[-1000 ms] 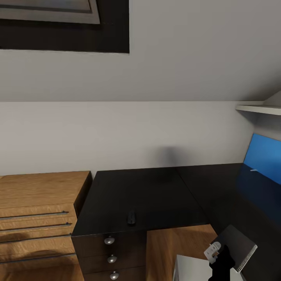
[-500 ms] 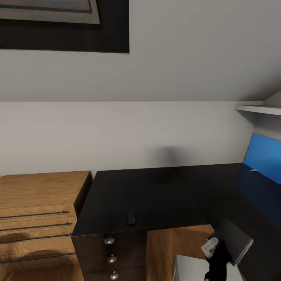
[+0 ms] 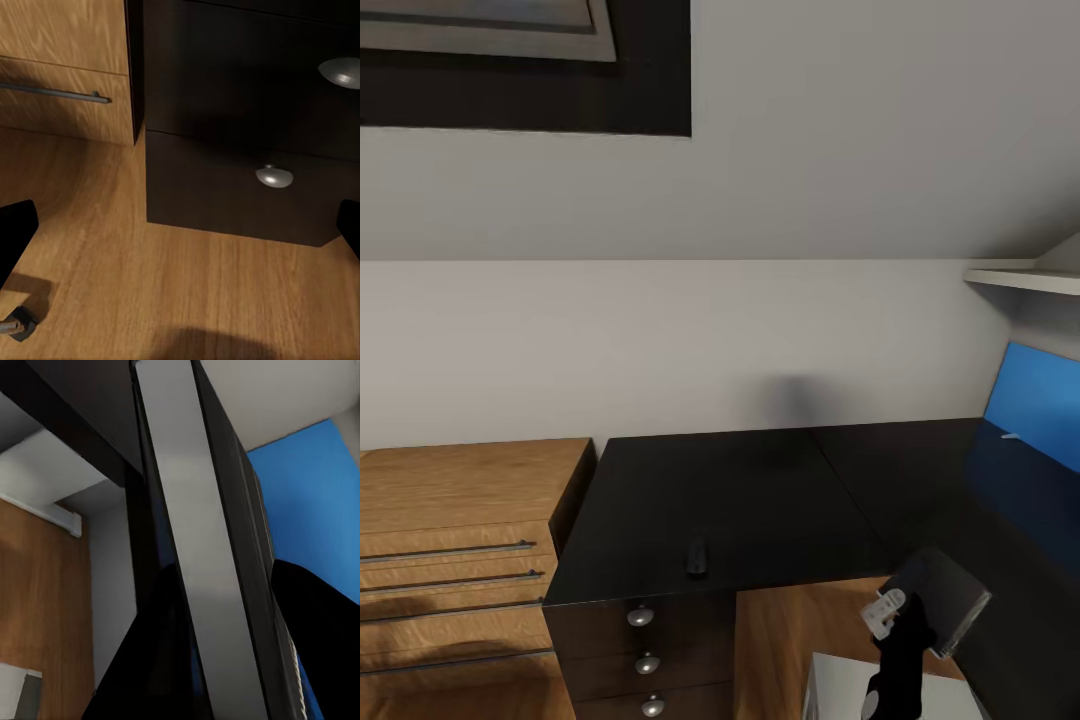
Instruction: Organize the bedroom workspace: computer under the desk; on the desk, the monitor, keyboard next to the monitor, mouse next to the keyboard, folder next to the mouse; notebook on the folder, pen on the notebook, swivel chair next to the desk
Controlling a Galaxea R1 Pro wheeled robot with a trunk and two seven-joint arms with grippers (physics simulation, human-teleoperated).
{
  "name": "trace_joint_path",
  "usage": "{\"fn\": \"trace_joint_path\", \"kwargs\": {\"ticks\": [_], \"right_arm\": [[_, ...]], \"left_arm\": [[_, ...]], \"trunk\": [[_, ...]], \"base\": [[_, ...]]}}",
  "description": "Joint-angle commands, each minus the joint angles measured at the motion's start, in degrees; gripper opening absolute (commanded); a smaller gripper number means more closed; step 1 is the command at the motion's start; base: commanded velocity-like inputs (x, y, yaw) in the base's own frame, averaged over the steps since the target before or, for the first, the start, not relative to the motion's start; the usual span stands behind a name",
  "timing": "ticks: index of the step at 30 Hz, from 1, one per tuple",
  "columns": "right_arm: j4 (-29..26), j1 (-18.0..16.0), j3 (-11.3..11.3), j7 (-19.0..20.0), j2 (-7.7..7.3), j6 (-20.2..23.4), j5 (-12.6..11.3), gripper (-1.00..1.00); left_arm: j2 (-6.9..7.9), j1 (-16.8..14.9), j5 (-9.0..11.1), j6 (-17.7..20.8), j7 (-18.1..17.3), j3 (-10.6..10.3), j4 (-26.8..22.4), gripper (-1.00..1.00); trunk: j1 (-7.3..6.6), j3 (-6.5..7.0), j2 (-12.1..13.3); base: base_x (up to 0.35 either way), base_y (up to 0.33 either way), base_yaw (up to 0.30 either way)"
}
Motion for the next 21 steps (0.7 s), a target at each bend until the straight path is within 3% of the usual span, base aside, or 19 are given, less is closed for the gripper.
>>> {"fn": "trace_joint_path", "kwargs": {"ticks": [1, 12, 21], "right_arm": [[-0.22, -0.04, 0.24, -0.12, 0.24, 0.56, 0.28, -1.00], [-6.13, -0.04, 0.36, 0.14, 1.98, 0.83, 1.03, -1.00], [-9.51, -0.04, 1.16, 0.10, 6.09, 2.48, 1.60, -1.00]], "left_arm": [[0.00, -0.03, -0.52, -0.18, -0.19, 0.50, 0.04, 1.00], [0.00, -0.06, -0.56, -0.18, -0.19, 0.48, 0.04, 1.00], [0.00, -0.04, -0.58, -0.18, -0.33, 0.45, 0.10, 1.00]], "trunk": [[0.00, -0.07, -0.04], [0.00, -0.07, -0.04], [0.00, -0.07, -0.04]], "base": [[0.000, 0.000, 0.000], [0.000, 0.000, 0.000], [0.000, 0.000, 0.000]]}}
